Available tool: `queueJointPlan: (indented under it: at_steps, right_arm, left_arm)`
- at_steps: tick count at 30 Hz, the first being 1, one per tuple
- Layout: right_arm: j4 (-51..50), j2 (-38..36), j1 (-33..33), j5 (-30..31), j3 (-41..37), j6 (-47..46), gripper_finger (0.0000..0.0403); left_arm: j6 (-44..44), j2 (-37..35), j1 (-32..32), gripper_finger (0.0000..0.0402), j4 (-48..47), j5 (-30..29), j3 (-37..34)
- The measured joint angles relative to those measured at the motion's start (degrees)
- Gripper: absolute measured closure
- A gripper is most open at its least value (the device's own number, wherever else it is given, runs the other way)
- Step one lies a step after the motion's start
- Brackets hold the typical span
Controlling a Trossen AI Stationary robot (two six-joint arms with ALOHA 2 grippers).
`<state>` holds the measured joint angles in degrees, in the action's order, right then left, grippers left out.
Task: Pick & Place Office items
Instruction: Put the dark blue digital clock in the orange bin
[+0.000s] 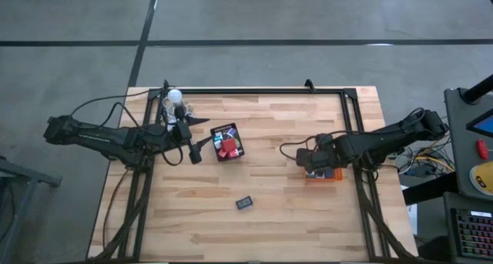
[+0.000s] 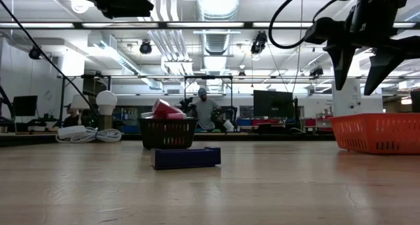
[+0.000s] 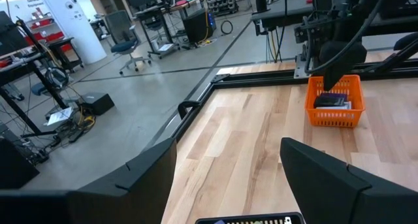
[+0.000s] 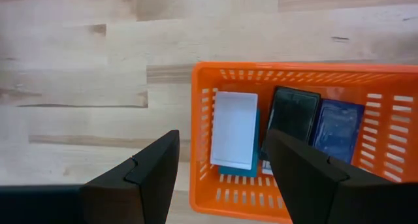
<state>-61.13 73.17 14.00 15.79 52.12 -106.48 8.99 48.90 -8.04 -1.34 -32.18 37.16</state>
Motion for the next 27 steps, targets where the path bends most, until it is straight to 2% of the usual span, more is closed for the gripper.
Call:
queueJointPlan:
  at_steps: [18,27]
  right_arm:
    - [2.37,-0.02,0.00,0.40,0.00,-0.13,0.0177]
    - [5.14,0.09,0.02,3.31,2.13,4.79,0.0177]
  left_arm:
    - [0.02,-0.02,-0.02,0.0126,0.00,0.00,0.01]
    - [0.01,-0.02,-0.02,0.0126,0.00,-0.02,-0.02]
